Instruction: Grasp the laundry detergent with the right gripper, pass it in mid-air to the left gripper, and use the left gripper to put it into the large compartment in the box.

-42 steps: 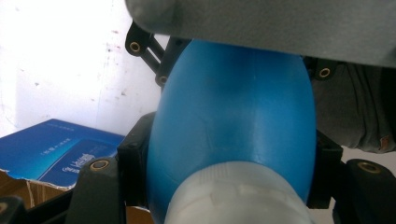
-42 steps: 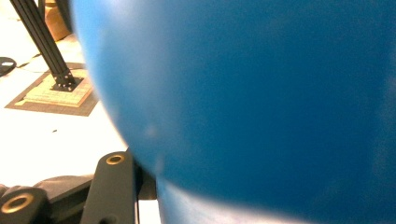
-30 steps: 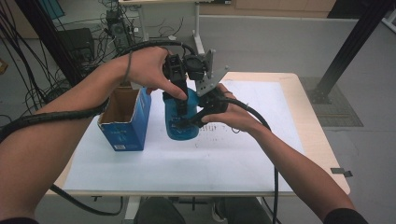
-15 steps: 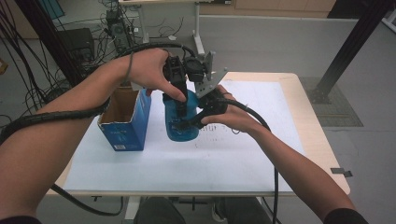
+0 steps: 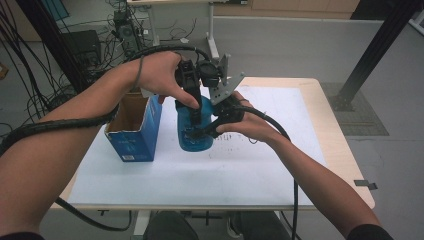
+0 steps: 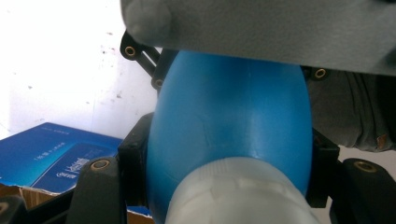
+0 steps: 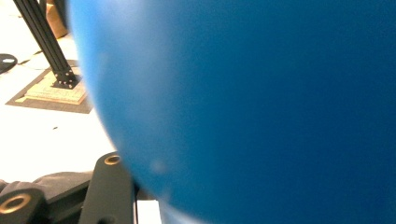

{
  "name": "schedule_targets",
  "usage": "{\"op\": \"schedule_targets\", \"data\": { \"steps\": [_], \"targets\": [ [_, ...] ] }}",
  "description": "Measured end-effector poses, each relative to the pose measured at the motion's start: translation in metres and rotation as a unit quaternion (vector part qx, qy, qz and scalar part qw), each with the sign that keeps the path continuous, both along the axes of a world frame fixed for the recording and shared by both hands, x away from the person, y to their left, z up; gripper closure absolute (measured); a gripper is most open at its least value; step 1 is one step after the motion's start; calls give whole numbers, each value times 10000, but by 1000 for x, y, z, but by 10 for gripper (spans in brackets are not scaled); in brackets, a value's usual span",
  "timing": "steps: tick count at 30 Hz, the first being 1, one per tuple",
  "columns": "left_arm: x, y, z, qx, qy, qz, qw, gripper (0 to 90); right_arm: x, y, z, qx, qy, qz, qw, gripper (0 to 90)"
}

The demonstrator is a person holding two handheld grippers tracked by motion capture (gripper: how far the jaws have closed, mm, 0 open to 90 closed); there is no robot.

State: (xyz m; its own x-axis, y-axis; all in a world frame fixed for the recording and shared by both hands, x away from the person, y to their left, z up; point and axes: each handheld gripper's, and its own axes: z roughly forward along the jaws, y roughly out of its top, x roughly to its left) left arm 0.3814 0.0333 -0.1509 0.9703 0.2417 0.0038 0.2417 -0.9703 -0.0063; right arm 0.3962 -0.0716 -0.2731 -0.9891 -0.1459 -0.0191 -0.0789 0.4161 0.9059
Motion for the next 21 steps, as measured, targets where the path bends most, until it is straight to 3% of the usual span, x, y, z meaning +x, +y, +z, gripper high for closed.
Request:
{"op": "schedule_targets", "data": {
  "steps": [21],
  "targets": [
    [-1,0,-1,-36,-11,23,10000,373,0,0,0,-14,-26,14,10000,436]
  ]
}}
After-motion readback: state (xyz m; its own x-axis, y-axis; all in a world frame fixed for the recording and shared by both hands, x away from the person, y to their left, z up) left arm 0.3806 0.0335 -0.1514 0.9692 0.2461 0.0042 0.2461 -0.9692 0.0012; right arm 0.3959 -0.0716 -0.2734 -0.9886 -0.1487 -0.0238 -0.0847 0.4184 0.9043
